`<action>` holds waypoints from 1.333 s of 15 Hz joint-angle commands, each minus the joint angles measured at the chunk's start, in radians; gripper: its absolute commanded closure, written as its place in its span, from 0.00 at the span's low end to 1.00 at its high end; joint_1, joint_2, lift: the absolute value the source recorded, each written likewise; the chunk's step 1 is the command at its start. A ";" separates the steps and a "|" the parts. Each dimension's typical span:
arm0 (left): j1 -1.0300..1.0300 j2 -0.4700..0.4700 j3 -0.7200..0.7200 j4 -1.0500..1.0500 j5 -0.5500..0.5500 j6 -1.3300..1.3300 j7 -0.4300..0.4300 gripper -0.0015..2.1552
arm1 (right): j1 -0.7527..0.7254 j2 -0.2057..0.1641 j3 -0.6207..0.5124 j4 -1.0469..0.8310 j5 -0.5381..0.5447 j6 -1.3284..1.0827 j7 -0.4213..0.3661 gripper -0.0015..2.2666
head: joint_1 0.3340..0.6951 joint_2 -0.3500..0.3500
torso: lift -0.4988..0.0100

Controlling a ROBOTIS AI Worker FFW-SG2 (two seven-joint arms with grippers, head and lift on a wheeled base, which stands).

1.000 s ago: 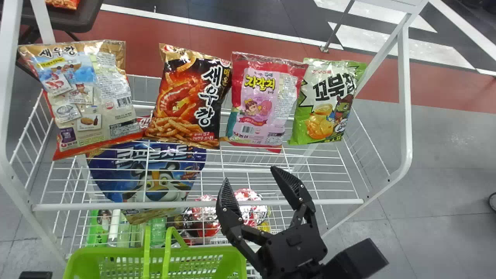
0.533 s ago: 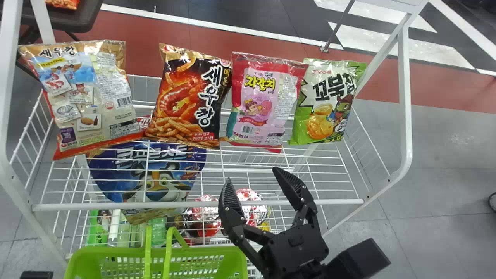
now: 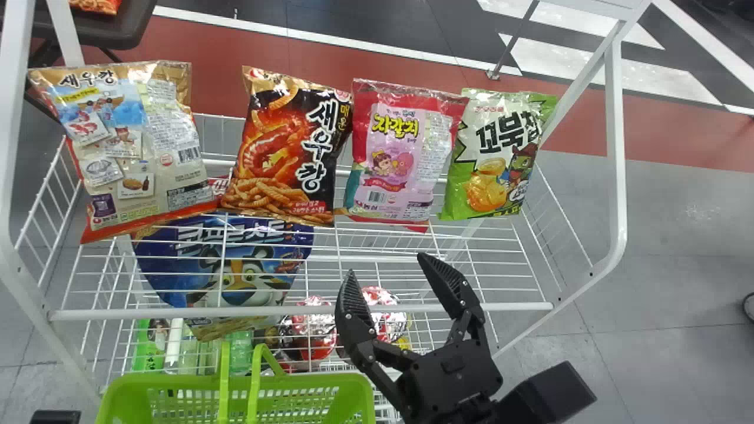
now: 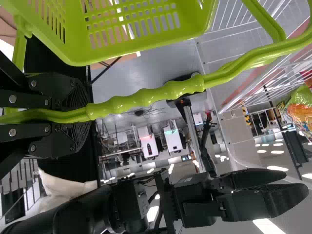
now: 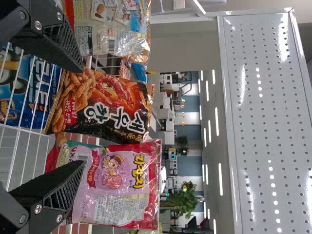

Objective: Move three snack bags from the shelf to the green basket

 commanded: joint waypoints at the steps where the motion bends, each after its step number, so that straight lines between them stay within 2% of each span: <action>1: -0.001 0.003 -0.001 -0.001 0.002 0.000 0.000 0.91 | 0.000 0.000 0.000 0.000 -0.001 0.000 0.000 0.07 | 1.00 0.00 | 0.89; 9: 0.005 0.009 -0.005 -0.005 0.003 0.000 0.000 0.91 | -0.023 0.000 0.001 0.011 -0.004 0.000 0.000 0.07 | 1.00 0.00 | 0.89; 11: 0.007 0.006 -0.024 -0.006 -0.005 0.000 0.000 0.91 | -0.098 0.000 0.027 0.029 0.003 0.012 0.000 0.07 | 1.00 0.00 | 0.89; 14: 0.007 0.003 -0.048 -0.006 -0.018 0.000 0.005 0.91 | -0.293 0.000 0.101 0.064 0.011 0.224 0.002 0.07 | 1.00 0.01 | 0.89; 16: 0.007 0.006 -0.065 -0.018 -0.029 0.000 0.025 0.91 | -0.406 0.005 0.133 0.106 0.008 0.313 0.002 0.07 | 1.00 0.10 | 0.89; 19: 0.005 0.005 -0.065 -0.018 -0.032 0.000 0.026 0.91 | -0.597 0.008 0.201 0.204 -0.029 0.466 0.005 0.07 | 1.00 0.19 | 0.89; 20: 0.005 0.005 -0.064 -0.018 -0.032 0.000 0.028 0.91 | -0.652 0.008 0.222 0.233 -0.052 0.509 0.006 0.07 | 1.00 0.27 | 0.89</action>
